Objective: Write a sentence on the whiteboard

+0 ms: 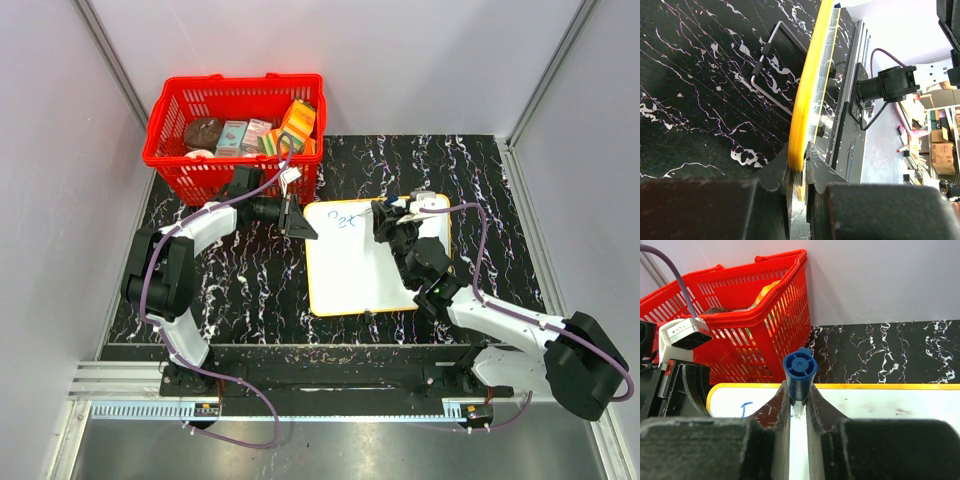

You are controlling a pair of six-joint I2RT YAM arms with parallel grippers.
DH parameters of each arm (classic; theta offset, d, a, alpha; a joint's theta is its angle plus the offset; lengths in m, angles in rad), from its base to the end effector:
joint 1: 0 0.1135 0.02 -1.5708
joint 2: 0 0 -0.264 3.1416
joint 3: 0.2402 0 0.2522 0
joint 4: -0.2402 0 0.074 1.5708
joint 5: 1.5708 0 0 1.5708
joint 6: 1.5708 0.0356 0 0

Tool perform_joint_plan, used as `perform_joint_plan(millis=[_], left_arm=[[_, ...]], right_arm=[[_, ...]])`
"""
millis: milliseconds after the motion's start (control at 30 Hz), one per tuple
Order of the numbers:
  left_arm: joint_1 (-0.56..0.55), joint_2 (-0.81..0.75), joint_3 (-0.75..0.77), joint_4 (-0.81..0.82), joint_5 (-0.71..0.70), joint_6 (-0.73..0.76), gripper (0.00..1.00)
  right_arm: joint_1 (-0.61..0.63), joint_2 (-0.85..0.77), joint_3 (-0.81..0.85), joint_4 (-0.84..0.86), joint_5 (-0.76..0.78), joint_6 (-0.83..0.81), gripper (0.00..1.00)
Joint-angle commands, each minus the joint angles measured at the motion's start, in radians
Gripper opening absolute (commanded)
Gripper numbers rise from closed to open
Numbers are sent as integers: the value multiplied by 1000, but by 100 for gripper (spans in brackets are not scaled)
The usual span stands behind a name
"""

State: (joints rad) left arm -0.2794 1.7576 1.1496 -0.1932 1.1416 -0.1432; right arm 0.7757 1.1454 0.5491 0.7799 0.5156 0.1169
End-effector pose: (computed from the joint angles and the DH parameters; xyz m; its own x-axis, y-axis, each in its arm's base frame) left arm 0.3430 -0.1321 0.2184 -0.7864 0.1639 -0.5955 0.6170 0.2515 -0.7457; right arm 0.1912 0.1630 0.2852 0.0988 0.2390 -0.9660 -0.2765 0.9391 0.2041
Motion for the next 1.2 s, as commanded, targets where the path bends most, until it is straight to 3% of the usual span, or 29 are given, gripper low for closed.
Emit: perform_joint_plan(millis=[0,300,1167], left_arm=[[3,-3,32,58,-128,94,0],[3,-6,33,58,-128,94,0],[3,-7,35,54,-121,97,0]], right_arm=[[-15,-35,0,9,29,-10,0],[-13,-61,9,36,-55,9,0],[-15,37,43,58,3,3,0]])
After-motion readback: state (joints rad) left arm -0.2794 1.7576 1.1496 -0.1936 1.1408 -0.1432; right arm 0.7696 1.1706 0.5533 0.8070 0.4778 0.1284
